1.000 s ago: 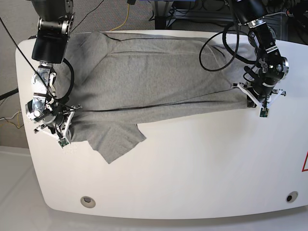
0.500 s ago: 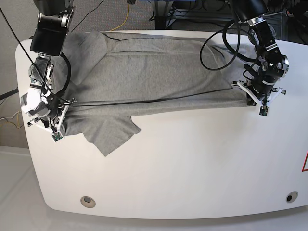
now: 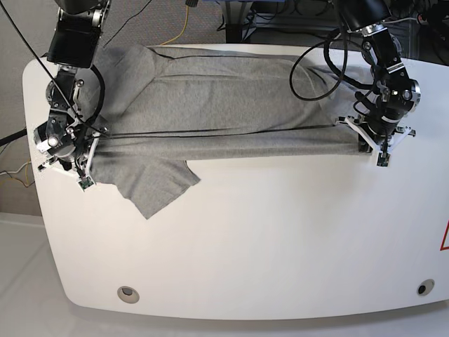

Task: Fold the T-shirt properly
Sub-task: 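Drag the held shirt sides with both grippers toward the robot, folding the shirt, then lower both grippers and press the folded shirt edge onto the table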

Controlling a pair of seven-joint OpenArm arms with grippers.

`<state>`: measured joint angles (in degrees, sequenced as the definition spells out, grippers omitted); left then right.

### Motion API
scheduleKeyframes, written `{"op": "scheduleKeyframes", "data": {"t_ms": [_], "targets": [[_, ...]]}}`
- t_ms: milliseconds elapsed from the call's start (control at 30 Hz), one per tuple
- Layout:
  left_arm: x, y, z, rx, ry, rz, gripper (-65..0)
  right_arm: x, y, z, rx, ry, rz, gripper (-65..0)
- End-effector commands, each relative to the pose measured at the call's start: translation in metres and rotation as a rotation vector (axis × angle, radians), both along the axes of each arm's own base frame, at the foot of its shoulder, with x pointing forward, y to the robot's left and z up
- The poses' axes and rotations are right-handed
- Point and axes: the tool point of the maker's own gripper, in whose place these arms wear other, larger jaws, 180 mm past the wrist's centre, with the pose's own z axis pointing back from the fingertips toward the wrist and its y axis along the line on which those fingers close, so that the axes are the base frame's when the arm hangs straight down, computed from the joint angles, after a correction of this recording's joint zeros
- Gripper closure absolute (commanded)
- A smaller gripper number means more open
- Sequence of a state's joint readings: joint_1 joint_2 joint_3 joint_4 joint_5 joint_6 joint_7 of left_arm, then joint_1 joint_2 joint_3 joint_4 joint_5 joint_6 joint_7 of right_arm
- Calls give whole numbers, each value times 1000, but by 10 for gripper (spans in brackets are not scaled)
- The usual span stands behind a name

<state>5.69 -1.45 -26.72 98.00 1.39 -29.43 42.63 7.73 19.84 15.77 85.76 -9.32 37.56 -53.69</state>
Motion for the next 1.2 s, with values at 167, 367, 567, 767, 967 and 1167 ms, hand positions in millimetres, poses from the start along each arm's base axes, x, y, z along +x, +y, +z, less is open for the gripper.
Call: {"op": "scheduleKeyframes", "data": {"t_ms": [167, 367, 567, 767, 967, 1167], "targets": [[4, 6, 11, 21, -37, 8, -5, -10, -23, 18, -73, -10, -47, -29], [-5, 6, 5, 23, -15, 6, -5, -22, -31, 21, -88, -3, -75, -29], [-13, 5, 2, 29, -2, 7, -5, -35, -33, 20, -111, 16, -77, -29], [-18, 3, 0, 19, 4, 14, -5, -48, -29, 8, -102, 51, -74, -29], [-29, 3, -7, 23, 31, 12, -5, -60, -28, -1, -83, 69, -102, -29], [-33, 4, -4, 35, 28, 8, -5, -71, -27, -8, -68, 85, -119, -29]]}}
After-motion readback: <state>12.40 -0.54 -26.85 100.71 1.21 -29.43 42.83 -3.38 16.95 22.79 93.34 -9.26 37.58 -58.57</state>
